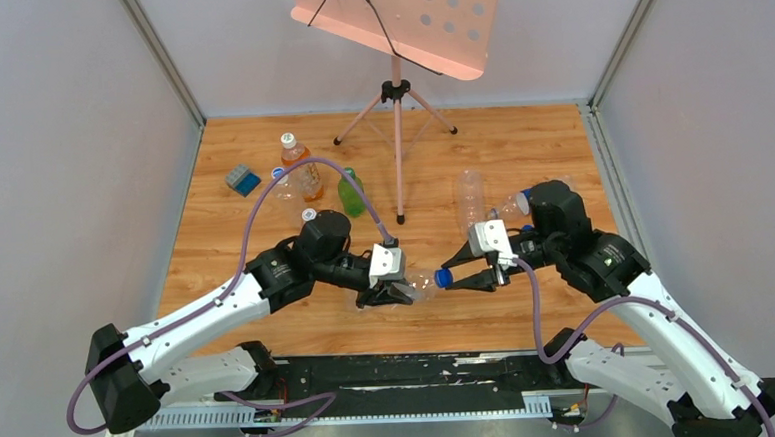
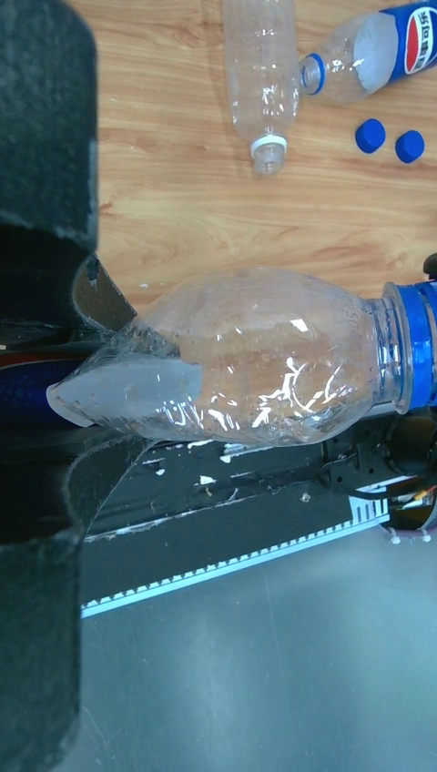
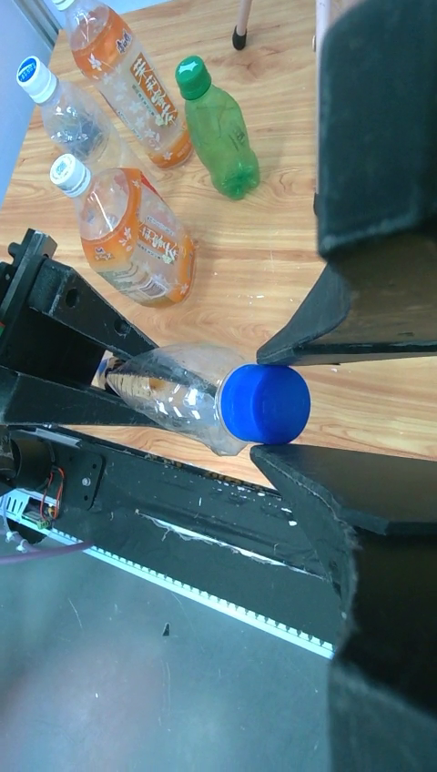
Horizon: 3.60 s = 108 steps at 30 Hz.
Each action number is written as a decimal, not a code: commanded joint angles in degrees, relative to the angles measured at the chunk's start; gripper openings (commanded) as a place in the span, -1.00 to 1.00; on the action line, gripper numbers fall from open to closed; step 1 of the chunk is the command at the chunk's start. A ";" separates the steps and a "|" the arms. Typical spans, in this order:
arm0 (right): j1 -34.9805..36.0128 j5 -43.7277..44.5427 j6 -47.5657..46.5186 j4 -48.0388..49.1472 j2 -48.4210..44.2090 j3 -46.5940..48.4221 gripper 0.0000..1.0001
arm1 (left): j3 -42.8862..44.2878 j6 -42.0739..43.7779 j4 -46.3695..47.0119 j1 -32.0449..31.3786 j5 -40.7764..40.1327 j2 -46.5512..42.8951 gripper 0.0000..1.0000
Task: Screw on the bottle caps
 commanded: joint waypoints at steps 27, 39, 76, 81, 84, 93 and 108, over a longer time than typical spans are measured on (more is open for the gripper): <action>-0.50 23.63 55.51 7.75 6.12 6.26 -0.02 | -6.77 -1.44 18.88 -14.68 -47.10 -4.55 -1.00; -0.49 10.90 17.22 5.72 -3.14 2.65 0.30 | -8.71 -6.09 15.18 -4.36 -17.16 -8.07 -1.00; -0.39 17.44 50.06 4.60 7.58 8.09 -1.00 | -7.01 -6.74 26.23 -3.80 -15.46 -3.06 -1.00; -0.39 19.94 53.98 9.00 4.76 6.97 0.04 | -9.64 -9.15 32.99 -3.92 -24.79 -3.46 -1.00; -0.40 26.26 56.59 16.37 0.24 2.54 0.35 | -12.96 -11.99 41.09 -3.92 -28.37 -3.87 -1.00; -0.27 34.21 73.48 44.59 -4.68 -13.21 0.53 | -16.38 -14.91 55.20 -3.92 -32.50 0.47 -1.00; 0.46 35.82 76.27 53.90 0.36 -15.33 -0.17 | -16.78 -15.83 57.57 -3.91 -31.58 3.21 -0.97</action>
